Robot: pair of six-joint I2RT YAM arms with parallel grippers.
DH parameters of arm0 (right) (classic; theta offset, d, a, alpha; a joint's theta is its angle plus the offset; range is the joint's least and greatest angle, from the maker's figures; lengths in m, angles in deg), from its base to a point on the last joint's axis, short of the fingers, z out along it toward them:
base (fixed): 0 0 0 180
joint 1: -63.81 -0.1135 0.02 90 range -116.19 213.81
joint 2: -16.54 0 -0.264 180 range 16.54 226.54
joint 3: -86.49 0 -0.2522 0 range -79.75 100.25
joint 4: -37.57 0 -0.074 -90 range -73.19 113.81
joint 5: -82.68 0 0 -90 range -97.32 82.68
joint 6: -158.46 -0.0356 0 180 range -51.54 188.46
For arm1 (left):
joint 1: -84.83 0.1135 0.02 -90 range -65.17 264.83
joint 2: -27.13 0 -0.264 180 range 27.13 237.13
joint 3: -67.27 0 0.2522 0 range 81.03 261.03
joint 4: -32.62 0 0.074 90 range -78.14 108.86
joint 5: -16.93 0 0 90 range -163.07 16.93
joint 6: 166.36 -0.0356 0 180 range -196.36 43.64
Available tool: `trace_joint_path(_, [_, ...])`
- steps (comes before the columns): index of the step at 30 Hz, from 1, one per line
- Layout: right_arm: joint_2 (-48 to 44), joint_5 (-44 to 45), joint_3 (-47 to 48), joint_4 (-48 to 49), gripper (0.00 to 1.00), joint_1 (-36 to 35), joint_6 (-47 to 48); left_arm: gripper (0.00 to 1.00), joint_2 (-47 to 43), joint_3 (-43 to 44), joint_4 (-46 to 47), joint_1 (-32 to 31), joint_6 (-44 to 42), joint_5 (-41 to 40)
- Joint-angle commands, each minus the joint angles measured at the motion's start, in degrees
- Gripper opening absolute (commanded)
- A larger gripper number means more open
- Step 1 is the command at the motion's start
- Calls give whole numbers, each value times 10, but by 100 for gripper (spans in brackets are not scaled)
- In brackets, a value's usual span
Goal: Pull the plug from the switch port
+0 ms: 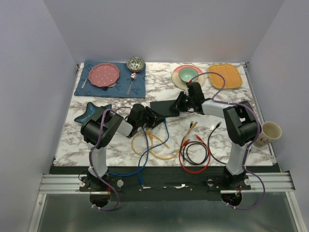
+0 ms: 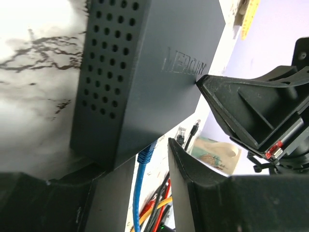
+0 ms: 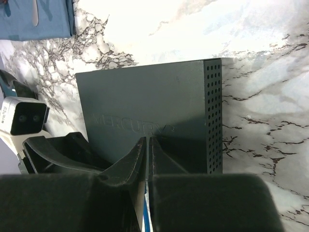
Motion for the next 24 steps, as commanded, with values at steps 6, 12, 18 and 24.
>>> trace_joint_path(6, [30, 8, 1, -31, 14, -1, 6, 42, 46, -7, -3, 12, 26, -29])
trace_joint_path(12, [31, 9, -1, -30, 15, 0, 7, 38, 58, 13, -22, 12, 24, -31])
trace_joint_path(18, [32, 8, -2, -29, 14, -1, 6, 23, 66, 15, -28, 13, 22, -32])
trace_joint_path(24, [34, 6, -4, -26, 14, 0, 4, 13, 73, 9, -15, 14, 26, -26])
